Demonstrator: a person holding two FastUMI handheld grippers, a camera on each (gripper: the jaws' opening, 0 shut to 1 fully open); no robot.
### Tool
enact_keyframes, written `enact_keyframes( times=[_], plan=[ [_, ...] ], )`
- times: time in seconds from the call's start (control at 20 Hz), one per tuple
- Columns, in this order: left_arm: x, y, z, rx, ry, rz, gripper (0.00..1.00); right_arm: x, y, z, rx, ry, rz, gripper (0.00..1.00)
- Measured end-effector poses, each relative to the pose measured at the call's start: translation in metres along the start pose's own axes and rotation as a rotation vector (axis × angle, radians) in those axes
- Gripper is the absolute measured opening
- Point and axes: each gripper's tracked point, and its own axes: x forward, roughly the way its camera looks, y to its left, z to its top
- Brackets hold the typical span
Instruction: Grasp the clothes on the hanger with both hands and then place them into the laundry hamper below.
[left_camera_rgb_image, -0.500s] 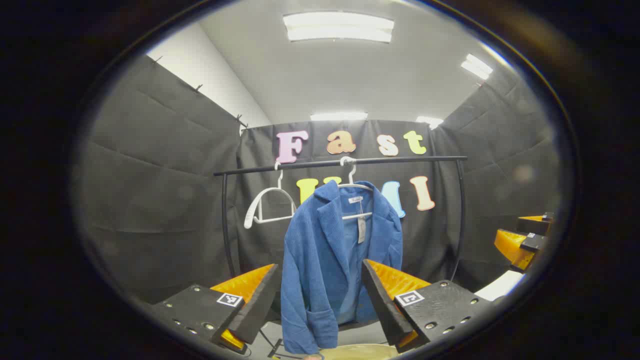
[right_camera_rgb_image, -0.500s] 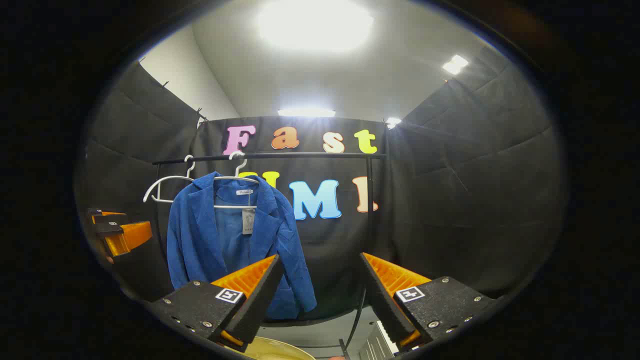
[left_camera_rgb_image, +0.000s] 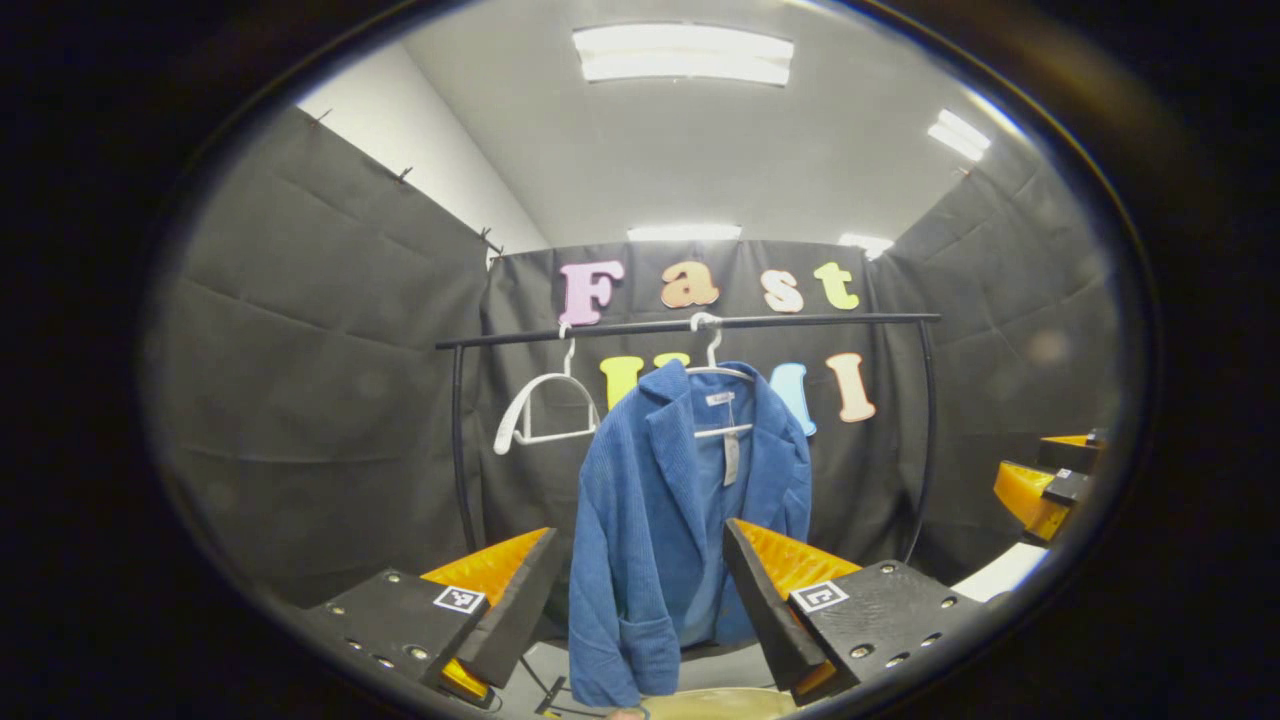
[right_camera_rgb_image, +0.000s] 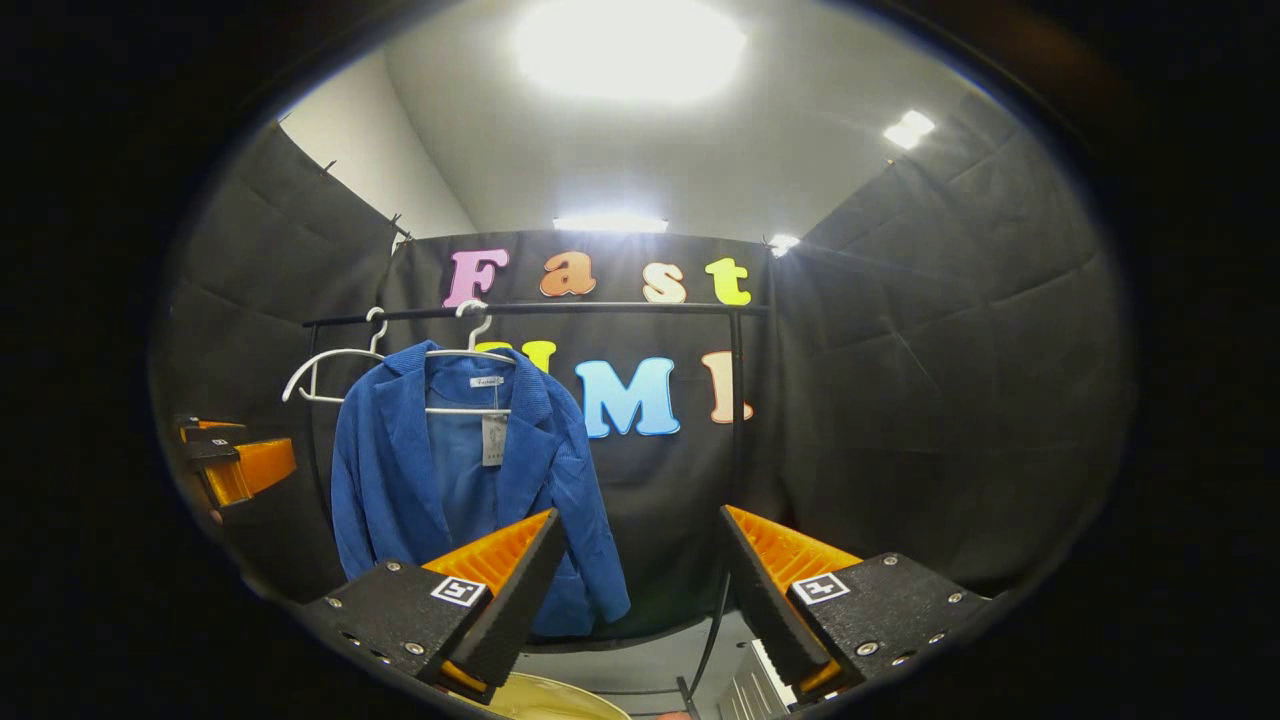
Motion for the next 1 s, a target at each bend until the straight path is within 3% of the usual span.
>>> enact_keyframes(
  times=[0.4, 1.0],
  plan=[
    [0.004, 0.014, 0.002, 0.001, -0.005, 0.002, 0.93, -0.002, 0.019, 0.004, -0.006, -0.005, 0.007, 0.95],
    [0.032, 0.04, 0.043, 0.0, -0.076, 0.001, 0.93, 0.039, 0.069, 0.056, 0.016, -0.075, 0.068, 0.95]
  ],
)
